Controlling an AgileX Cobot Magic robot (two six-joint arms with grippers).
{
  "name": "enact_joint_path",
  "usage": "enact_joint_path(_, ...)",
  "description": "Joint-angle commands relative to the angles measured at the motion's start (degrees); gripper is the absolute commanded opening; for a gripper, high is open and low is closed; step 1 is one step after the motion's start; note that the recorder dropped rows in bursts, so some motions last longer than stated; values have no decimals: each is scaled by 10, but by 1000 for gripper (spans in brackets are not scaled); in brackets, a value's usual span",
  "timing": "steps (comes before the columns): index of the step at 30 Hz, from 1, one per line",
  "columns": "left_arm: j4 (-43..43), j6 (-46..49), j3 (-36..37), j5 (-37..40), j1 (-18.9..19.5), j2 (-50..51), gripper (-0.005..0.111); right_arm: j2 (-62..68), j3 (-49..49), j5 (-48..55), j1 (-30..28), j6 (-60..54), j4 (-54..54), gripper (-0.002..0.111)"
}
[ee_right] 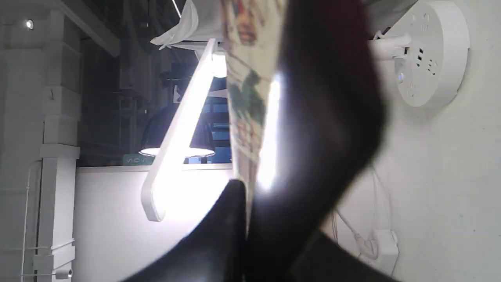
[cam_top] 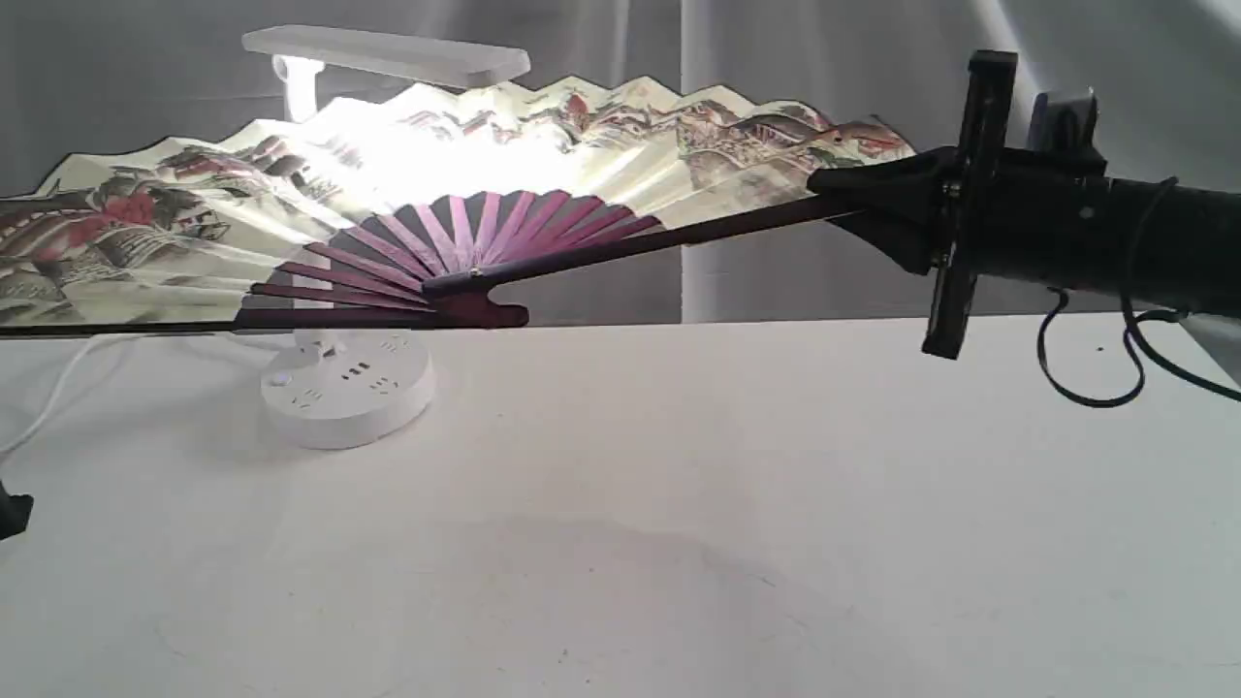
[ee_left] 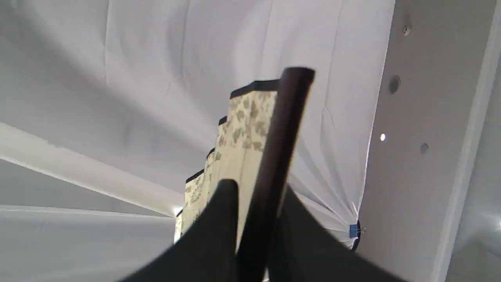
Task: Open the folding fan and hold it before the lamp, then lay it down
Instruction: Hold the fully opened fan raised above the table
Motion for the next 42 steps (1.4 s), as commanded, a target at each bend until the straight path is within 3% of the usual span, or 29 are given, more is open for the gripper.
enact_joint_path(1,-47,-45,-8,-43,6,-14,0,-3,1,-7,-2,-30,-16,0)
enact_joint_path(34,-44,-48,-8,-43,6,-14,0,-3,1,-9,-2,-31,-16,0)
enact_joint_path(42,-2,-45,-8,-13,6,-14,0,-3,1,-10,-3,-23,-16,0)
